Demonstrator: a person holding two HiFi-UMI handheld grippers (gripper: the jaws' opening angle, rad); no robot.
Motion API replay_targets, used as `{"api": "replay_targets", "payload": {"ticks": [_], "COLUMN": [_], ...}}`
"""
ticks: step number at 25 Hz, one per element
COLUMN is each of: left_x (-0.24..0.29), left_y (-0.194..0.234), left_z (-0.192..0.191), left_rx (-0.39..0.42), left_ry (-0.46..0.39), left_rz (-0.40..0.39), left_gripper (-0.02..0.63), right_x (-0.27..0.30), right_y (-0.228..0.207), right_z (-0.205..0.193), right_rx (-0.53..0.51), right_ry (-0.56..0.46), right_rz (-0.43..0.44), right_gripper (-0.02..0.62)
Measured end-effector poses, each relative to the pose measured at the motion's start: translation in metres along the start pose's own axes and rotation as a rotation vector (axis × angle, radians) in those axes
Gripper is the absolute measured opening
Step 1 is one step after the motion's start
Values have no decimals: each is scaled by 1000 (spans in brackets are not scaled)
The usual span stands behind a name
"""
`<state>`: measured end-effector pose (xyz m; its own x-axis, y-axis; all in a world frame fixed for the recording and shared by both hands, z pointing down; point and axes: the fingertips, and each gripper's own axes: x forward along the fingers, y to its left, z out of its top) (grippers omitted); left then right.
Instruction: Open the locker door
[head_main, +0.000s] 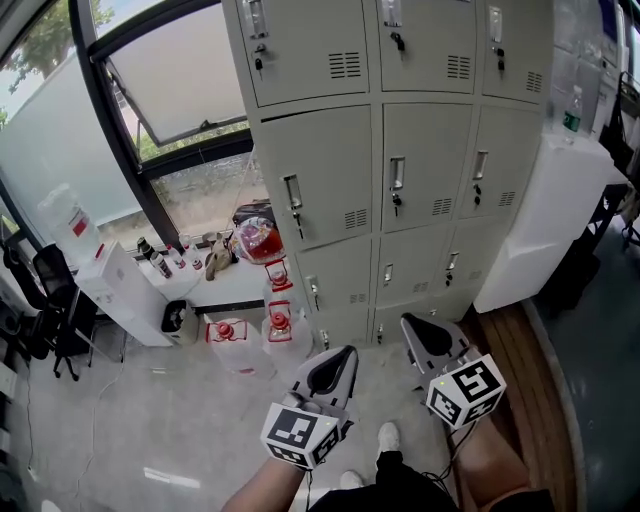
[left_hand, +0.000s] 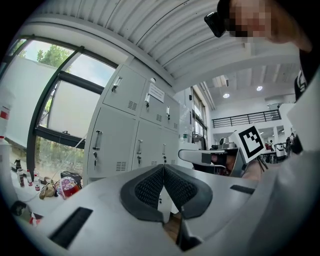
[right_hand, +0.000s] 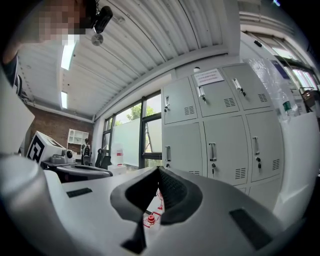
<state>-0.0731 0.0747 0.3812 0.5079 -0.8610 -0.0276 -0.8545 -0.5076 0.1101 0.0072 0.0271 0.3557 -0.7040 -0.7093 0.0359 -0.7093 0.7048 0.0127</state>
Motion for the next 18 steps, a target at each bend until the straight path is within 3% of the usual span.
{"api": "replay_targets", "payload": {"ticks": [18], "left_x": [116], "left_y": [36], "left_z": [-8], "left_rx": [-11], "left_ry": [30], "left_rz": [51], "left_gripper": [17], "right_x": [82], "right_y": [-105], "right_z": [0], "right_rx": [22], "right_ry": [1], "right_rz": [62], "right_gripper": [54]}}
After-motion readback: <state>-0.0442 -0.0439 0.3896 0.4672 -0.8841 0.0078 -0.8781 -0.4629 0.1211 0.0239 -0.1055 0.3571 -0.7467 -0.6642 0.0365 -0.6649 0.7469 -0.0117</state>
